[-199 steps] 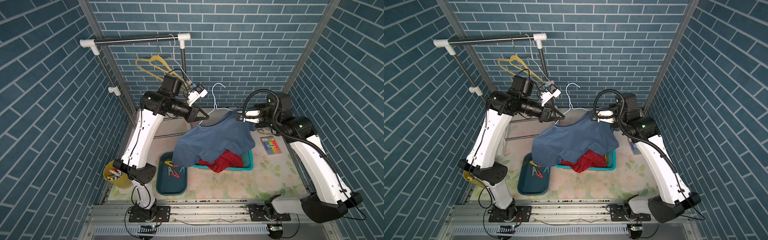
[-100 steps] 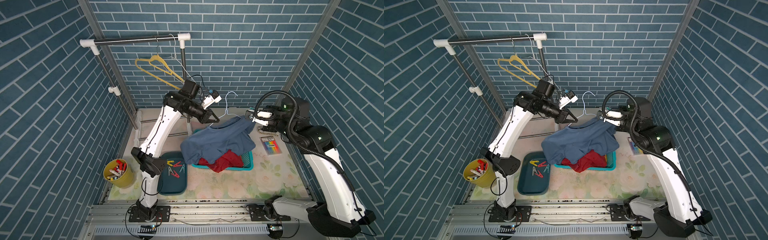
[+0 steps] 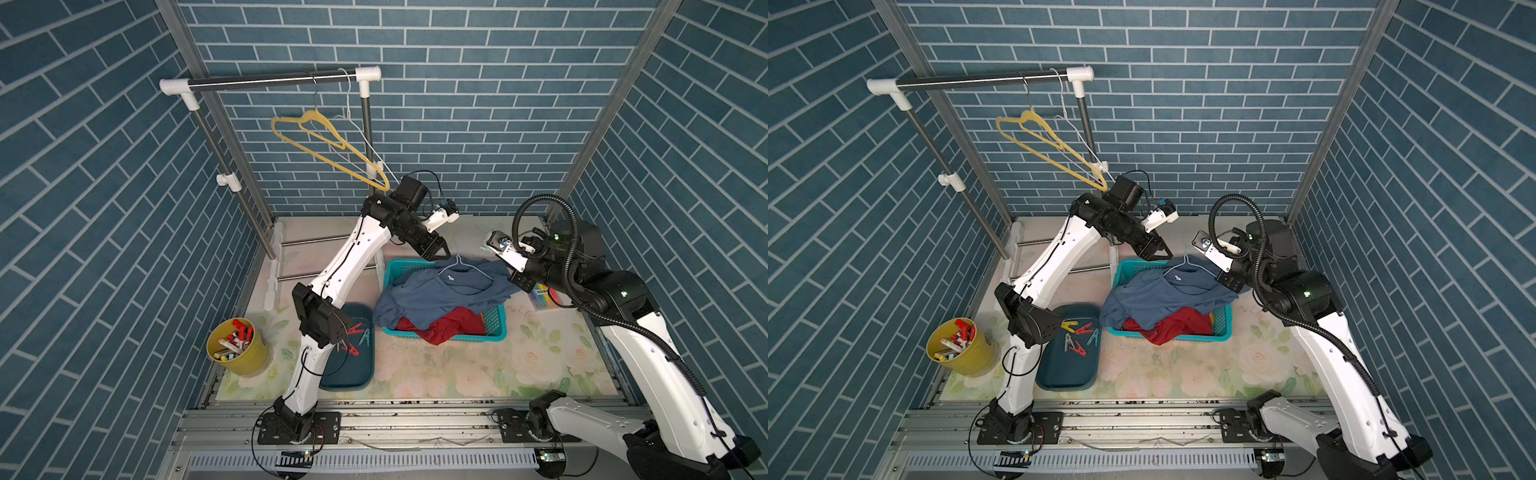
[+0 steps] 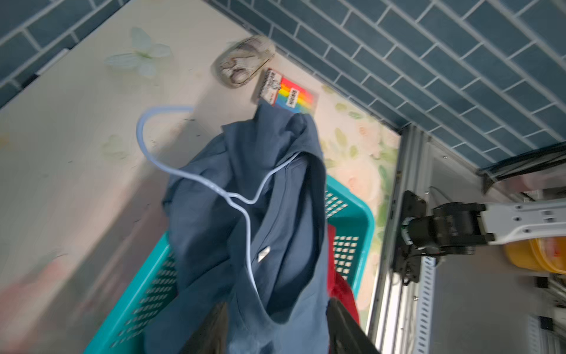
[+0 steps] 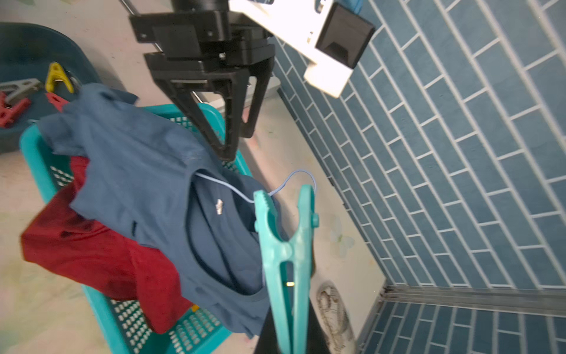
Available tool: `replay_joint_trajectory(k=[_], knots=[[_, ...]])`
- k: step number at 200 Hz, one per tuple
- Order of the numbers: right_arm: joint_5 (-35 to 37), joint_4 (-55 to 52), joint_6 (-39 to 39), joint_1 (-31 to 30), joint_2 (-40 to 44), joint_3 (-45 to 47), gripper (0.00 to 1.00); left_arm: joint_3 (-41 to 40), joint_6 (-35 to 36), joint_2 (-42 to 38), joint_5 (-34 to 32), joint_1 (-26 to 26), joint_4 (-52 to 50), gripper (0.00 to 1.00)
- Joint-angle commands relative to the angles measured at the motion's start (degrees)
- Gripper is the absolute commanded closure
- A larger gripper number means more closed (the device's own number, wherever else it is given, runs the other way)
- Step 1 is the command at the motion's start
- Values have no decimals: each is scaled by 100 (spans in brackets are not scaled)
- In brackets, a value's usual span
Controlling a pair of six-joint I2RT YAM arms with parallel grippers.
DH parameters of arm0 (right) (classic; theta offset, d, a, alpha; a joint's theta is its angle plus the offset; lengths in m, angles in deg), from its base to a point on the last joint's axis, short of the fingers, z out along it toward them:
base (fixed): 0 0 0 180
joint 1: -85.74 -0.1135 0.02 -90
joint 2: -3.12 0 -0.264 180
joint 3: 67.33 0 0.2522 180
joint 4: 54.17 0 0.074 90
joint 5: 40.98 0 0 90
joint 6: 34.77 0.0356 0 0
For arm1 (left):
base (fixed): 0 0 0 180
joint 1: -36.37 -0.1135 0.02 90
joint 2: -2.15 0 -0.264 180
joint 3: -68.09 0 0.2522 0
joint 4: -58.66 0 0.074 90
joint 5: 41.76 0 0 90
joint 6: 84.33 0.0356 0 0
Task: Remove the clothespins securing t-shirts to the hanger
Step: Place the hanger in the basket, then place the clothespin in the storage box.
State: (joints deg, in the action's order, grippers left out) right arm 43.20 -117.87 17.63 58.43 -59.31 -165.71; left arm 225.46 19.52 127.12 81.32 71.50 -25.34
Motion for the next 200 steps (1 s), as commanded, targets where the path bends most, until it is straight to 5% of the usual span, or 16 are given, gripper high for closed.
replay_joint_trajectory(k=[1,32,52,88,107,157,200], knots=[[-606,-61,627,16,78,48,100,-171,118,-355,-1006,-102,-231,40],[-881,-319,892,19,-181,-202,100,-841,567,-1122,-1568,-112,110,37],[-1433,-595,1280,15,-481,-454,100,-2100,920,-2030,-1713,-97,1051,37],[-2524,-1404,1625,17,-1163,-1083,100,-4915,2053,-3911,-984,-43,3719,36],[-2825,-1612,1651,24,-1335,-1217,100,-5776,2963,-4504,-798,125,4556,36],[-3159,-2247,1813,24,-1772,-1751,97,-6090,4769,-4589,-2207,1366,5335,38],[-3235,-2870,2094,24,-2228,-2267,96,-6192,5124,-4442,-2396,1615,5836,42]])
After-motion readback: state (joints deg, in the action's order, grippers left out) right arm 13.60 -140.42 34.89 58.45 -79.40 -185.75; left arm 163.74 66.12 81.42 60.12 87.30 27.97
